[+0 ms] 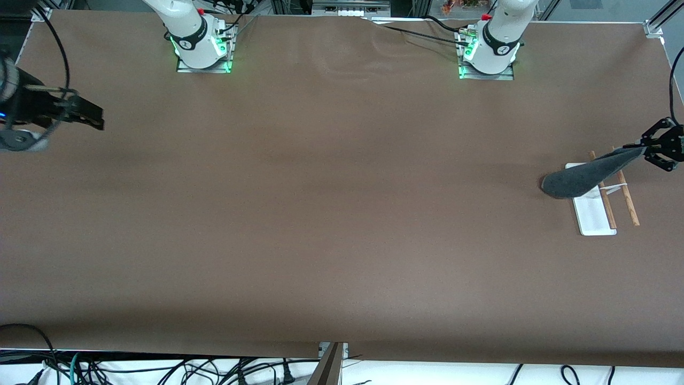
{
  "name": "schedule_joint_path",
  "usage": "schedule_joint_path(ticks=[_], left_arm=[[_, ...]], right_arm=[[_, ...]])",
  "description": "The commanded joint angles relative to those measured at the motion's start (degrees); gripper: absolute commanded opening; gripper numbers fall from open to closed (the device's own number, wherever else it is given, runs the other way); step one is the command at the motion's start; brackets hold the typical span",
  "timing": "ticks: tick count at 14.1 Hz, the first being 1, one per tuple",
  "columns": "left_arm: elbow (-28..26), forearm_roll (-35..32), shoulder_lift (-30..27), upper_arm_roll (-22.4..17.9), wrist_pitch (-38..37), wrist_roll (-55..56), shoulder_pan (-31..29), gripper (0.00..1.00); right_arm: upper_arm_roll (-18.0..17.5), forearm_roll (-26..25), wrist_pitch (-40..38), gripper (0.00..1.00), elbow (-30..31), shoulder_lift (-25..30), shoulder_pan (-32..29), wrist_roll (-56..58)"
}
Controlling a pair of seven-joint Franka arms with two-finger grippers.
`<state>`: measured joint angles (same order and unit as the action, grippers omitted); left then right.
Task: Pass towel and hang on rack
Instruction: 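Carry the towel with the left gripper over the wooden rods while the right gripper retracts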
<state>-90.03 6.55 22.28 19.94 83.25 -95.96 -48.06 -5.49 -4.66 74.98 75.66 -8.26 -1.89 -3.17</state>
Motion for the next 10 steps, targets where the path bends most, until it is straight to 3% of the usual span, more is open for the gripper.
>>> schedule_joint_path(ticks=[1, 3, 10], left_arm=[[6.4, -2.0, 2.3, 0.9, -3.8, -2.4, -0.8, 0.00], [7.8, -3.2, 2.9, 0.9, -3.9, -4.0, -1.2, 0.00], [8.5, -6.2, 7.7, 0.1, 2.2, -13.0, -4.9, 0.00]], right_arm=[[3.0, 1.3, 0.3, 1.00, 4.0, 3.3, -0.2, 5.3], [4.8, 1.3, 0.3, 1.00, 4.1, 3.3, -0.2, 6.6], [4.1, 1.3, -1.6, 1.00, 4.5, 2.9, 0.0, 6.8]])
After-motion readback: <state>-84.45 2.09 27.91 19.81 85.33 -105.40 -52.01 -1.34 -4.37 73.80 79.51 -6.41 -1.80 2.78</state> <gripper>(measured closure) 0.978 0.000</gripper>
